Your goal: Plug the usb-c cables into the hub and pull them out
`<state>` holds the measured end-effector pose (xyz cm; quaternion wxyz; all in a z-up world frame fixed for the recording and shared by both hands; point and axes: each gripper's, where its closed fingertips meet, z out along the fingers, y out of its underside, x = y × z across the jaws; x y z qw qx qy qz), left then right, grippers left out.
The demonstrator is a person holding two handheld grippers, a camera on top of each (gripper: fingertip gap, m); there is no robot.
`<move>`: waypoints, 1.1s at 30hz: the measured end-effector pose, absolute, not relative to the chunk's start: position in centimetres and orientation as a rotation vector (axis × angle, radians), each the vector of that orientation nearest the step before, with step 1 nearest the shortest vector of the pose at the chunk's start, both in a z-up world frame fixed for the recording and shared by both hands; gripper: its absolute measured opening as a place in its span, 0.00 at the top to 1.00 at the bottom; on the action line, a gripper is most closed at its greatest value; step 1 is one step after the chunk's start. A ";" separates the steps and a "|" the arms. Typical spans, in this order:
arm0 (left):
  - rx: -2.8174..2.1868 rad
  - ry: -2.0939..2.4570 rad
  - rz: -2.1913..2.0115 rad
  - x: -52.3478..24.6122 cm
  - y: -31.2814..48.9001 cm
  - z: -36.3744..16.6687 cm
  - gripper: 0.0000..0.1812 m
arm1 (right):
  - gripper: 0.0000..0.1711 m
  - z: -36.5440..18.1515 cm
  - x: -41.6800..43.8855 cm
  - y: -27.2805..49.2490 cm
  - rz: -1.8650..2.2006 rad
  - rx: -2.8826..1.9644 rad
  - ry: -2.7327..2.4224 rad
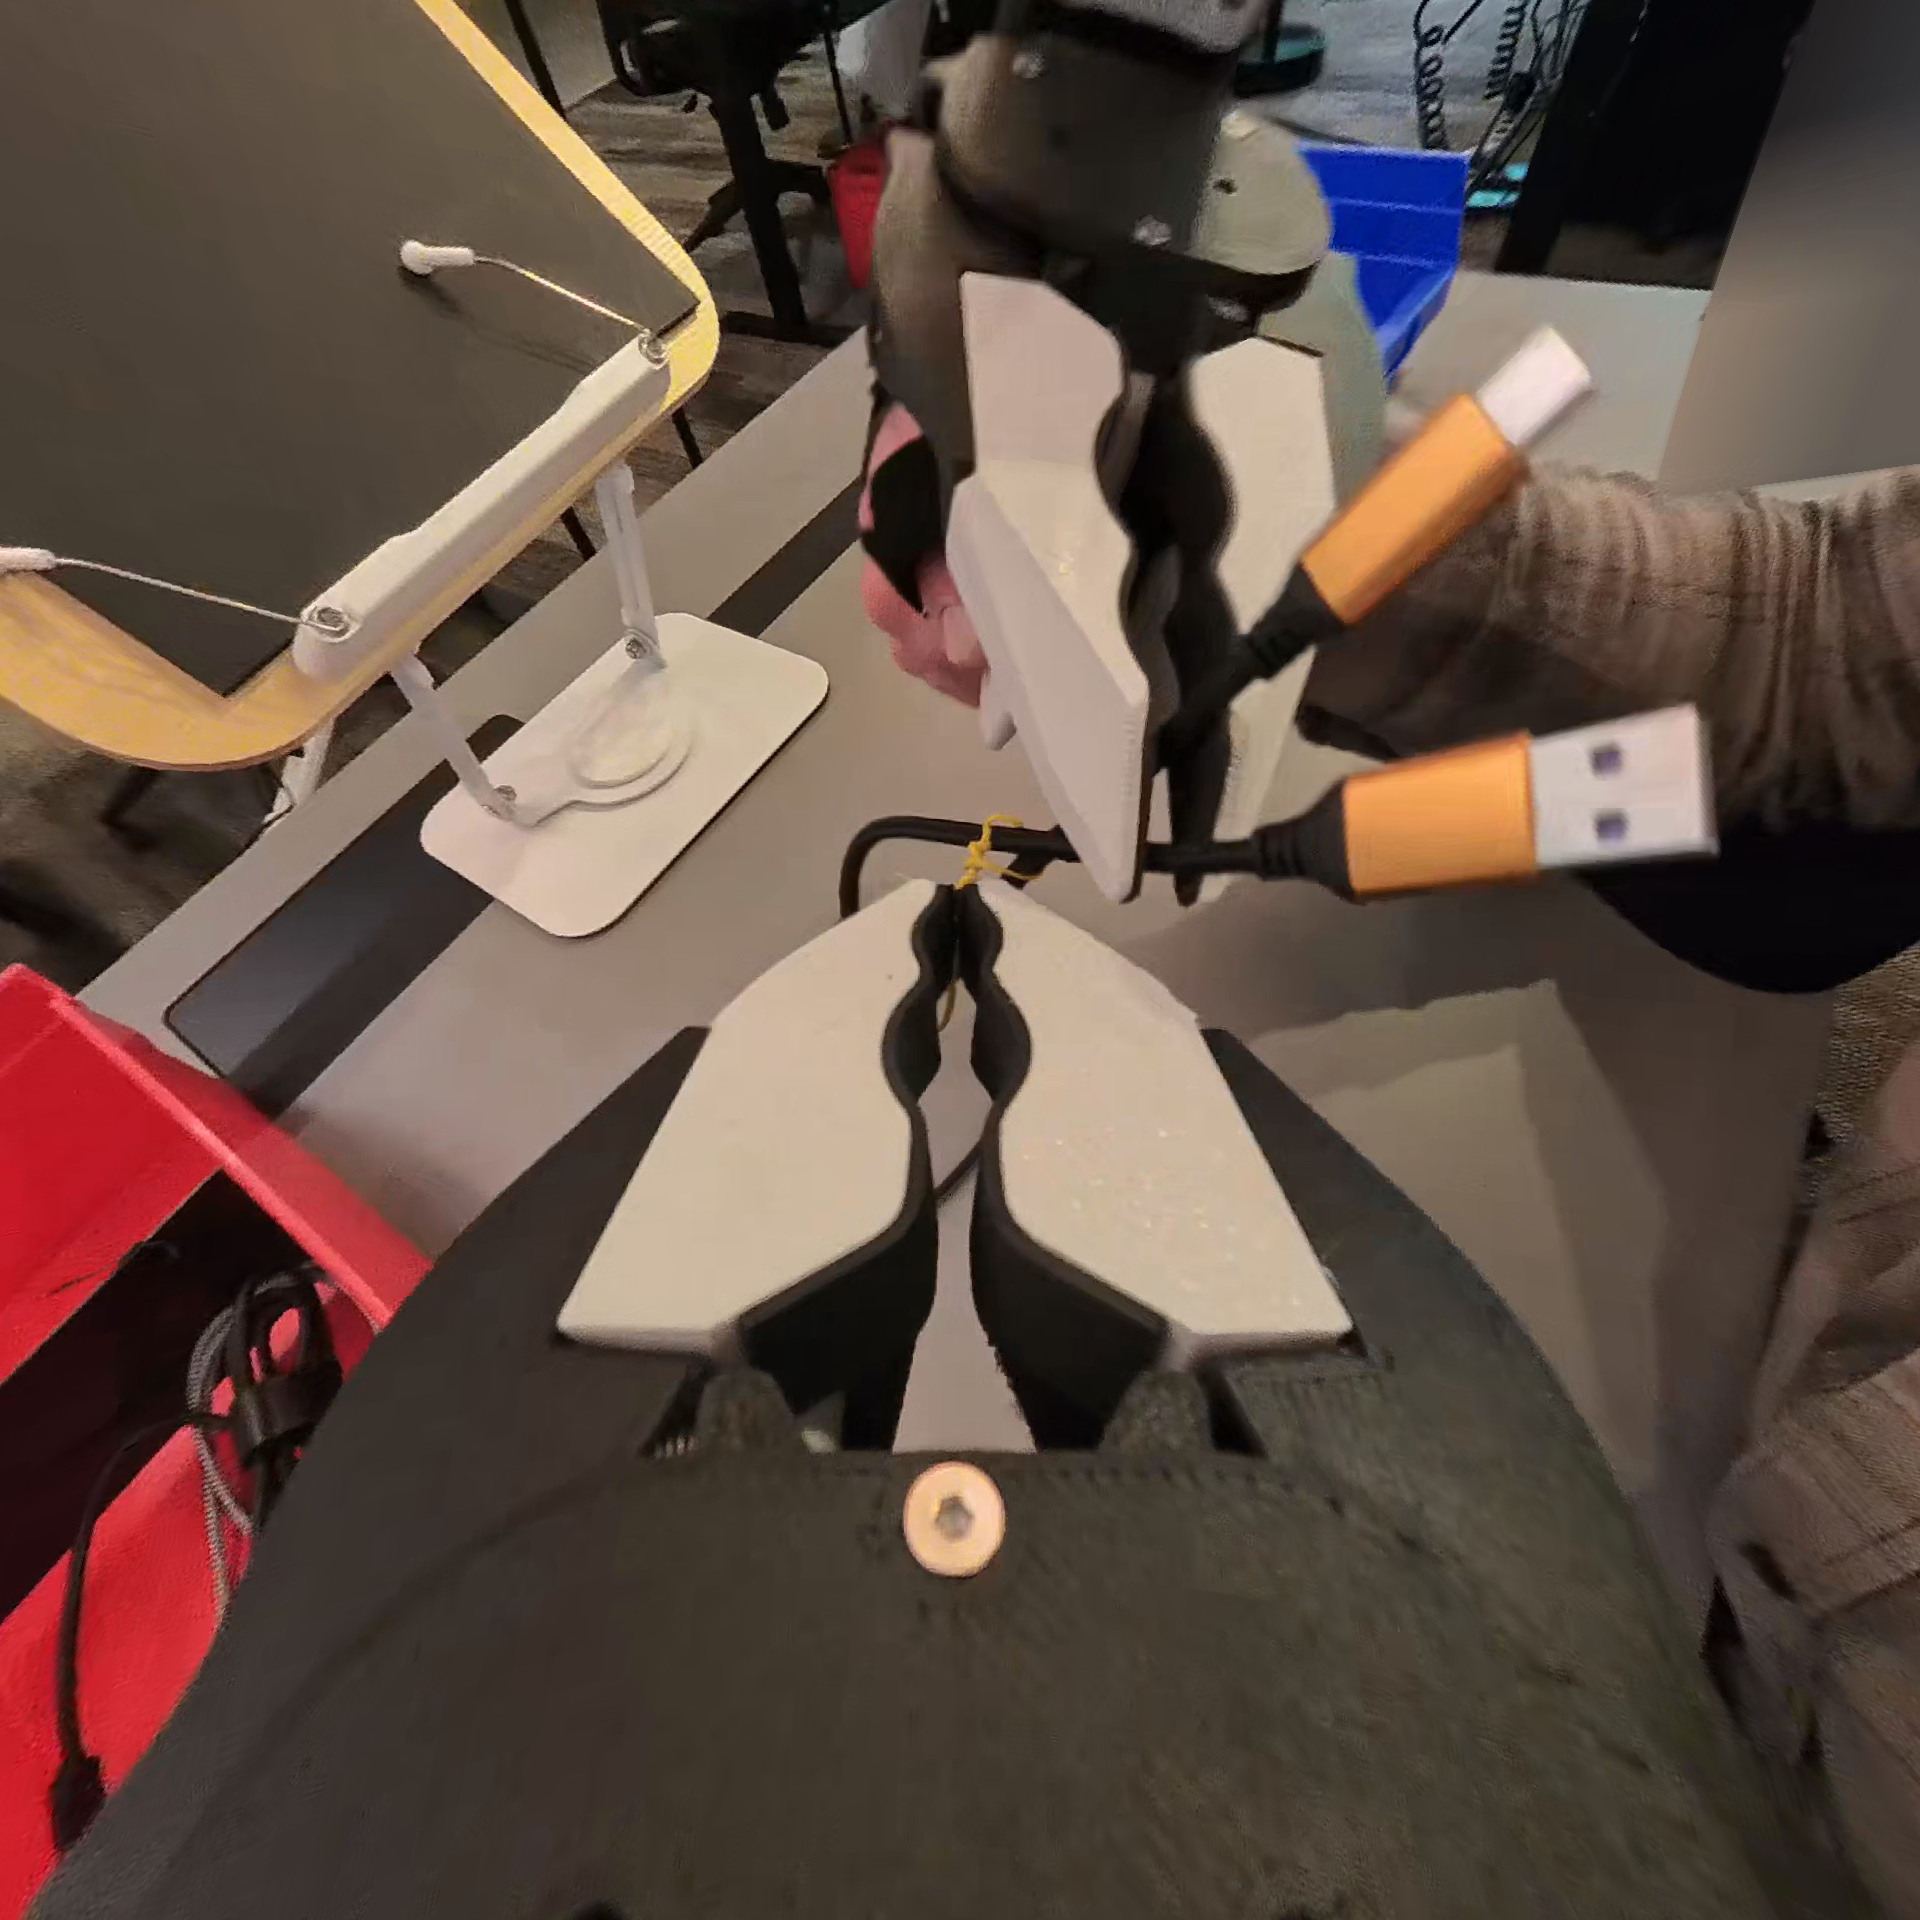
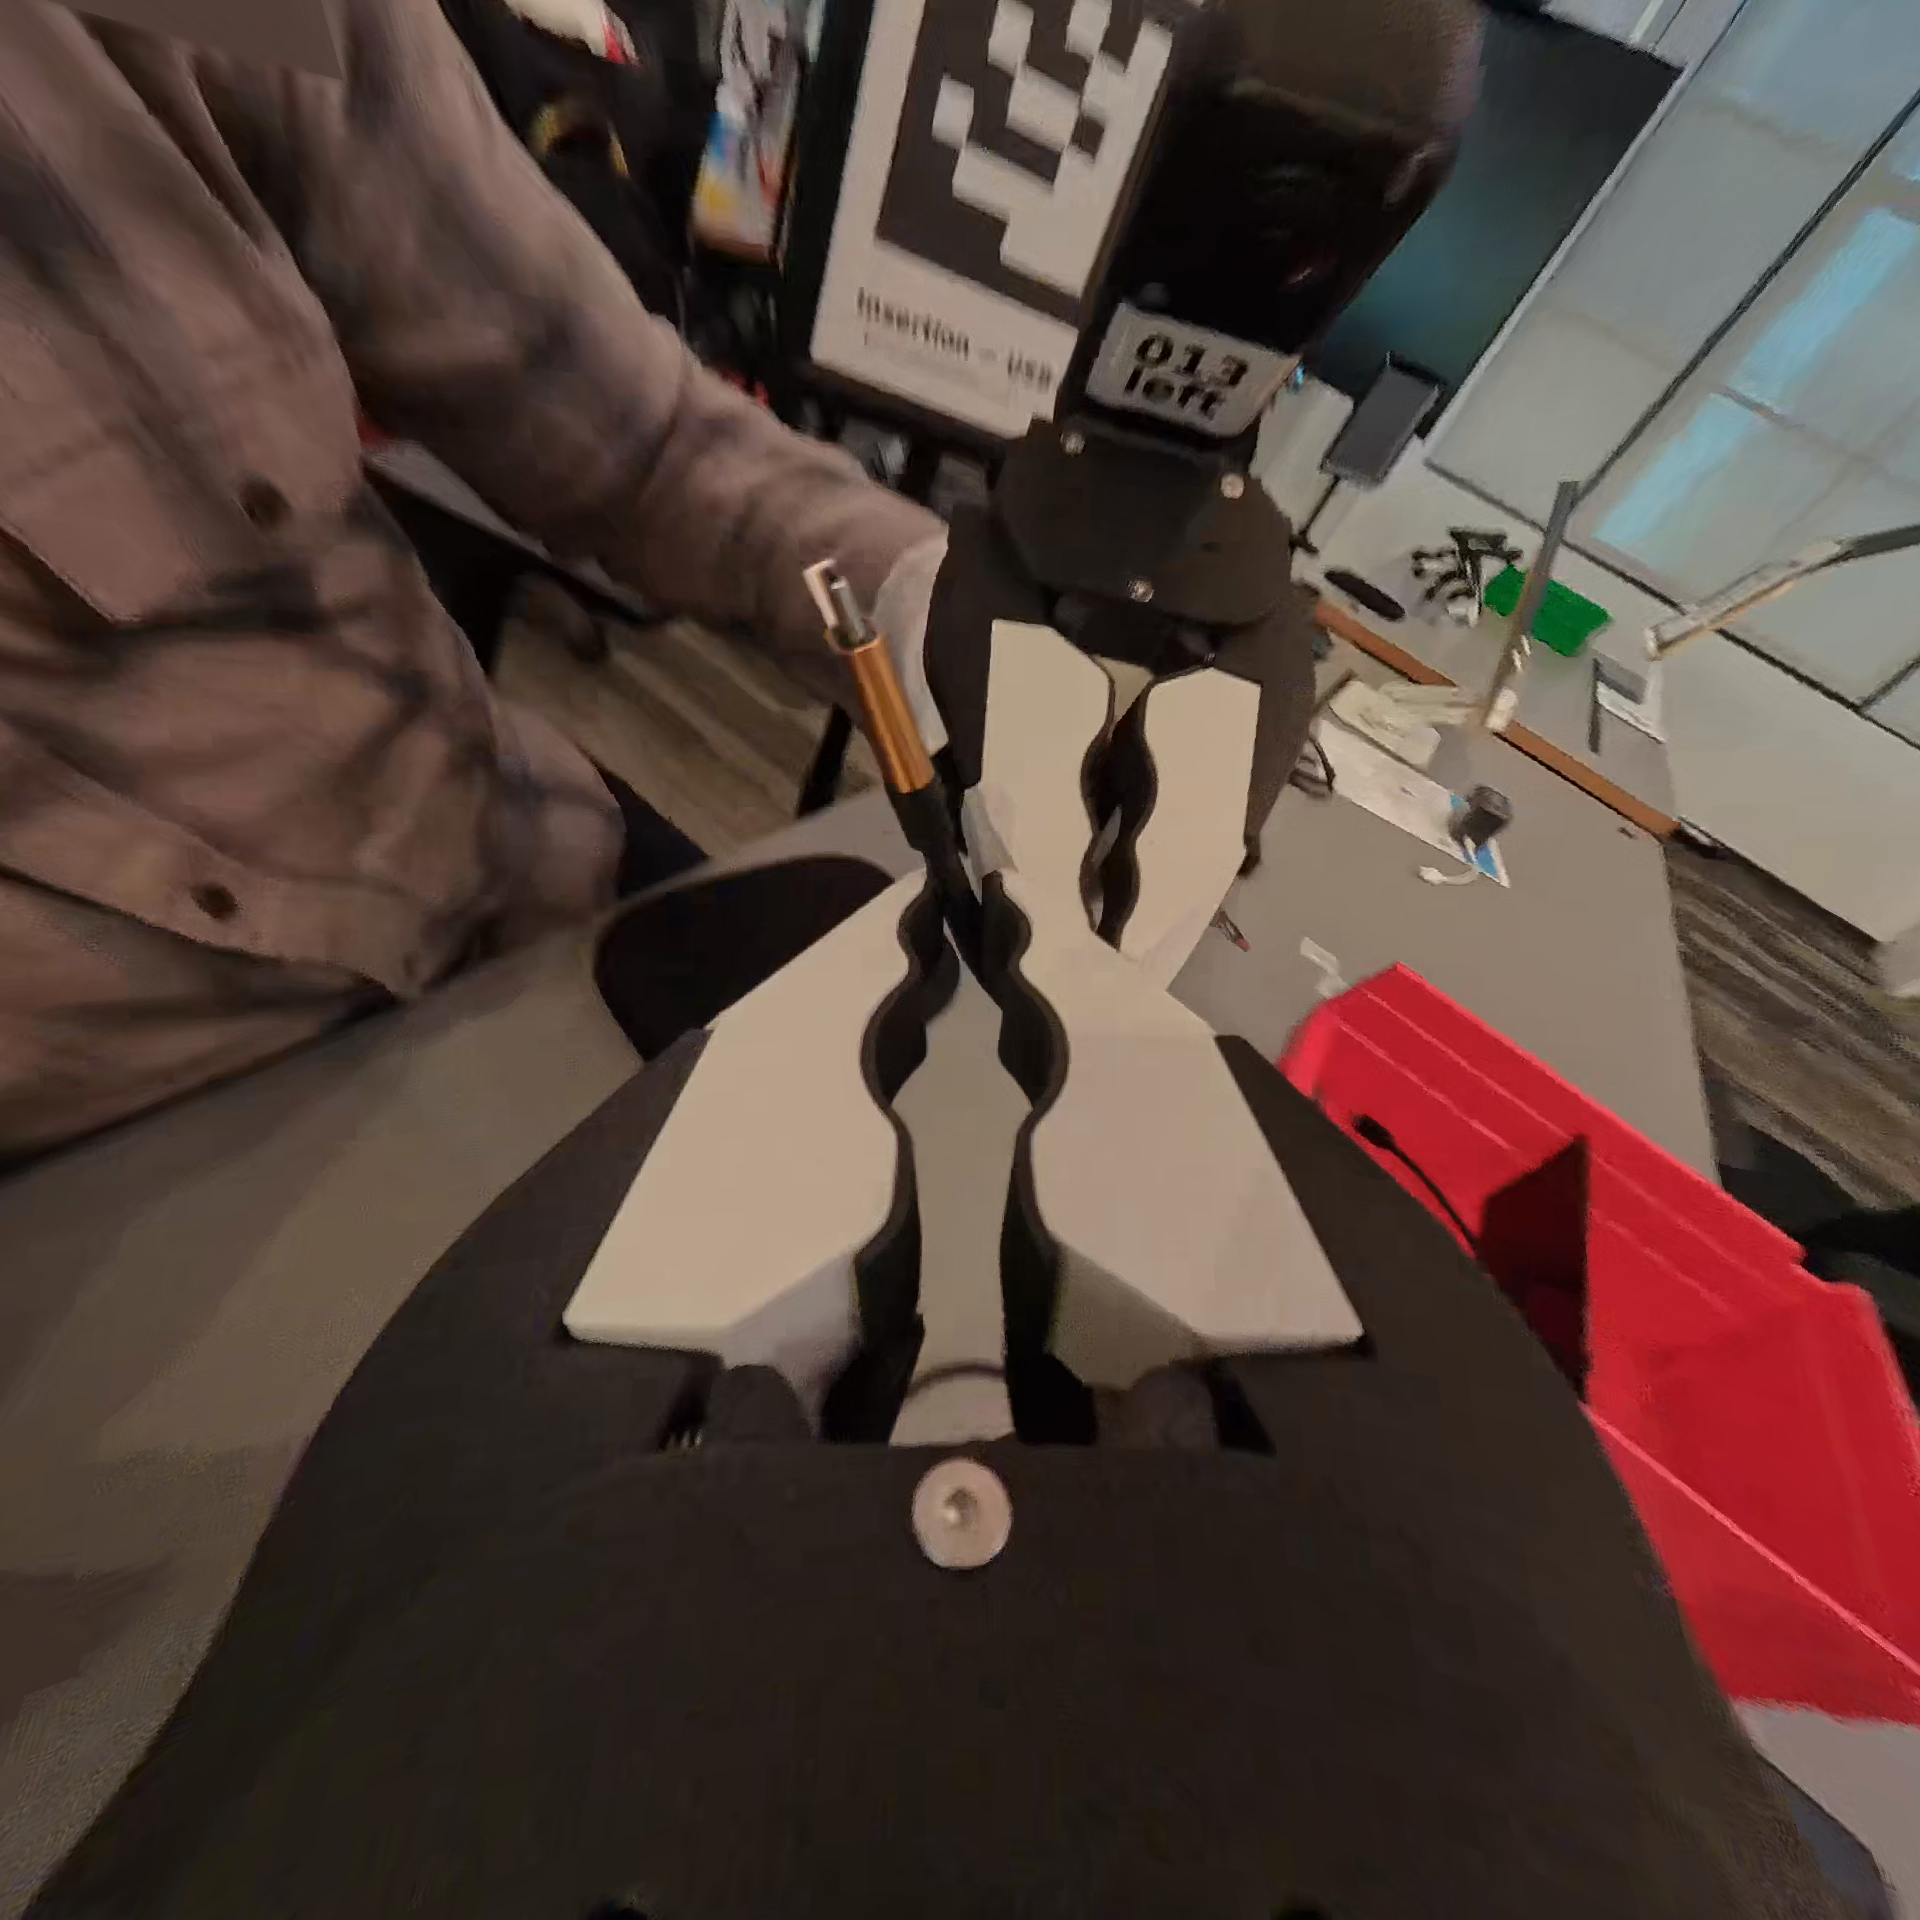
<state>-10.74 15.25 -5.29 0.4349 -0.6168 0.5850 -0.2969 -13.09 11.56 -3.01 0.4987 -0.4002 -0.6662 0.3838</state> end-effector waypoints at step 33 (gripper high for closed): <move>-1.491 1.353 -0.576 -11.6 17.2 -4.3 1.00 | 0.60 -5.5 -14.1 14.3 1.453 -1.330 -1.429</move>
